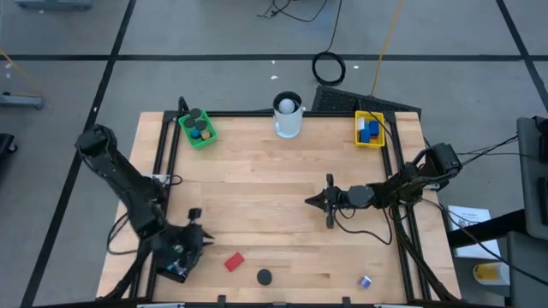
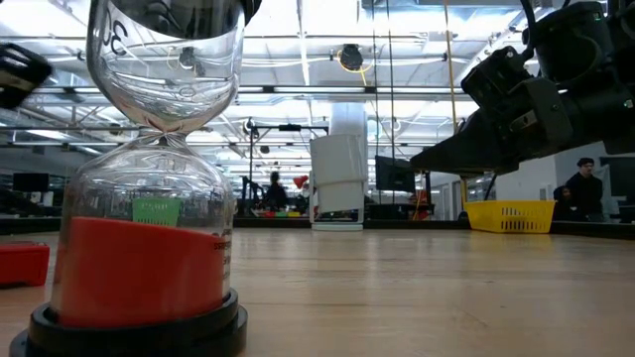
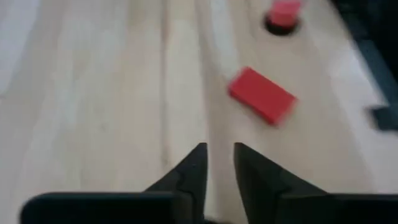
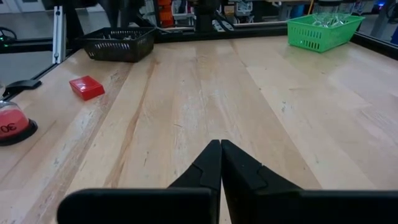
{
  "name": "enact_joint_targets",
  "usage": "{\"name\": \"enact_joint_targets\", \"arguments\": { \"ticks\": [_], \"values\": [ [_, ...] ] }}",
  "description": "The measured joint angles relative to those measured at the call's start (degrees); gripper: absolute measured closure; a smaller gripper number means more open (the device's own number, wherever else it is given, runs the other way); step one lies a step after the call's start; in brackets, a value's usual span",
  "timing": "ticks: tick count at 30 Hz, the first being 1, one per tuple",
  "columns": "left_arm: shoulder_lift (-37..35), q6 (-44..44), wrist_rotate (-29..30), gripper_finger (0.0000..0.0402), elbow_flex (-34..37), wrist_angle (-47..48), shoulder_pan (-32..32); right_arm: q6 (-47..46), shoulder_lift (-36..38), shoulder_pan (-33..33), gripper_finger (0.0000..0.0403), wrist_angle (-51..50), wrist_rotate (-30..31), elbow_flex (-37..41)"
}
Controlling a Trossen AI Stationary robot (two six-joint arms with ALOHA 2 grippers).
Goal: Pick & Place Office items
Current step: Put the red digital clock into the yellow bin
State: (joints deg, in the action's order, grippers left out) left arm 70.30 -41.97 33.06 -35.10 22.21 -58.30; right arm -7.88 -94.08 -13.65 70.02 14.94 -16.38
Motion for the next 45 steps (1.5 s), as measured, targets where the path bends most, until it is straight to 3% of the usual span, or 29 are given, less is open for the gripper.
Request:
{"name": "enact_joint_targets", "arguments": {
  "ticks": [4,7,10,13,15,20,24,29,35,39,45],
  "values": [
    [0.0,12.2,0.0,0.0364,6.0,-16.0,7.1,0.2,0.0,0.0,0.0403,0.0,0.0,0.0],
    [0.0,23.9,-1.6,0.0393,13.6,-37.9,11.9,1.1,0.0,-0.3,0.0403,-0.1,0.1,0.0],
    [0.1,32.3,-5.4,0.0393,21.6,-59.5,17.1,1.8,0.0,-1.0,0.0403,-0.2,0.3,0.0],
    [0.1,33.3,-8.0,0.0383,26.5,-71.5,22.3,2.9,0.0,-2.0,0.0403,-0.2,3.1,0.0],
    [0.1,31.6,-10.3,0.0382,27.0,-72.5,24.7,3.4,0.0,-2.3,0.0403,-0.2,5.0,0.0],
    [0.1,30.8,-15.9,0.0381,21.3,-59.9,25.0,3.4,0.0,-2.2,0.0403,-0.2,6.0,0.0],
    [1.1,26.8,-10.9,0.0381,13.3,-43.0,22.7,3.1,0.0,-2.2,0.0403,-0.2,6.0,0.0],
    [4.0,16.8,-8.4,0.0380,5.2,-30.8,19.1,2.6,0.0,-2.2,0.0403,-0.4,6.0,0.0],
    [12.7,0.7,-9.0,0.0375,-6.7,-15.6,15.3,2.6,0.0,-2.2,0.0403,-0.4,6.0,0.0],
    [19.3,-5.3,-10.1,0.0333,-16.2,-4.3,13.8,2.6,0.0,-2.2,0.0403,-0.4,6.0,0.0],
    [26.2,-15.8,-10.5,0.0225,-26.5,7.7,13.4,1.6,0.0,-2.2,0.0403,-0.5,6.0,0.0]
  ]
}}
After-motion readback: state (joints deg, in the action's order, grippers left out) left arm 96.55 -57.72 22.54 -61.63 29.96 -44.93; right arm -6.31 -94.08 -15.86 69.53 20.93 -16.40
